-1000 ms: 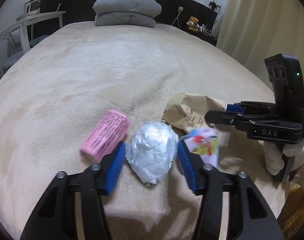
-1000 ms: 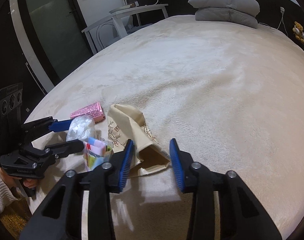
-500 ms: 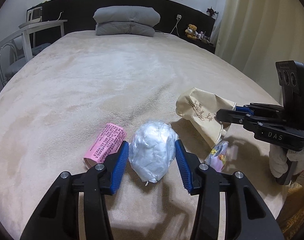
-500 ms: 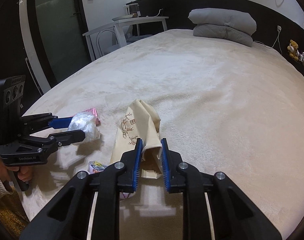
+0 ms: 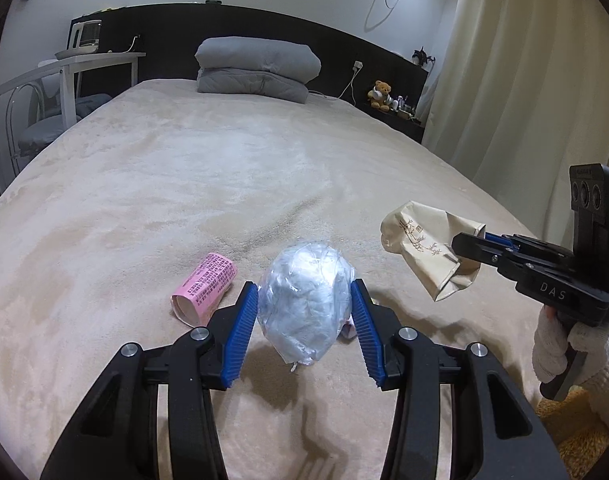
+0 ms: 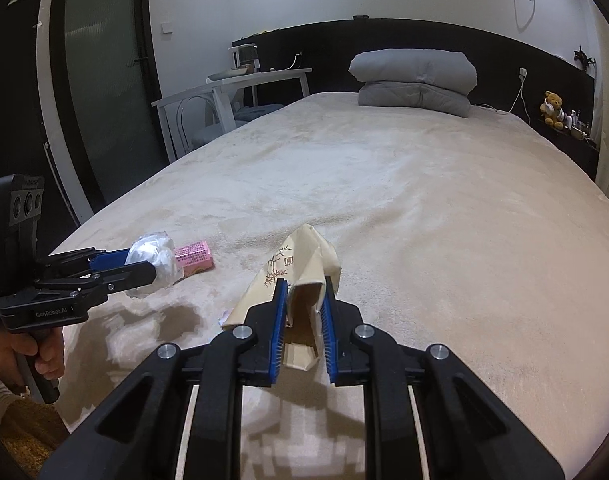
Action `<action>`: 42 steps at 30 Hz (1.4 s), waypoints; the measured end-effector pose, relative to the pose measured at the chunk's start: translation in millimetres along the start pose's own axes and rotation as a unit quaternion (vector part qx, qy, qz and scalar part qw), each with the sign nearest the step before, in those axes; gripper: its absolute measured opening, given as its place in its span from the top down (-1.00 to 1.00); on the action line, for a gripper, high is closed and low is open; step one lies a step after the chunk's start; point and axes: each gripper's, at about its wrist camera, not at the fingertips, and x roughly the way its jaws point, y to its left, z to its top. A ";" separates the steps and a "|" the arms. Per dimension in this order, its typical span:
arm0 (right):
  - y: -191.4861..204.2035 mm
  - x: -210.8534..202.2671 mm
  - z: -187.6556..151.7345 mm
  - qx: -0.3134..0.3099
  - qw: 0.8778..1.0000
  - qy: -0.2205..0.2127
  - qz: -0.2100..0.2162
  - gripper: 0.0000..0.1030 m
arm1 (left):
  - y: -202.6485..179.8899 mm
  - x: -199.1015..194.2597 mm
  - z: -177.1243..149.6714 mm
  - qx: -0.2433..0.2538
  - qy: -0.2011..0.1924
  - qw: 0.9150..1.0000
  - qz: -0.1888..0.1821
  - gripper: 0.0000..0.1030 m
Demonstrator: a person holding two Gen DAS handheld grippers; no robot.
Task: Collect trash
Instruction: 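Carry the white plastic bag and tan paper bag down over the floor bin with both grippers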
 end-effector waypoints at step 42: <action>90.0 -199.2 -129.6 0.026 0.998 -0.058 0.015 0.66 | -86.7 -159.0 -123.5 -0.035 -0.077 0.995 -0.051 0.11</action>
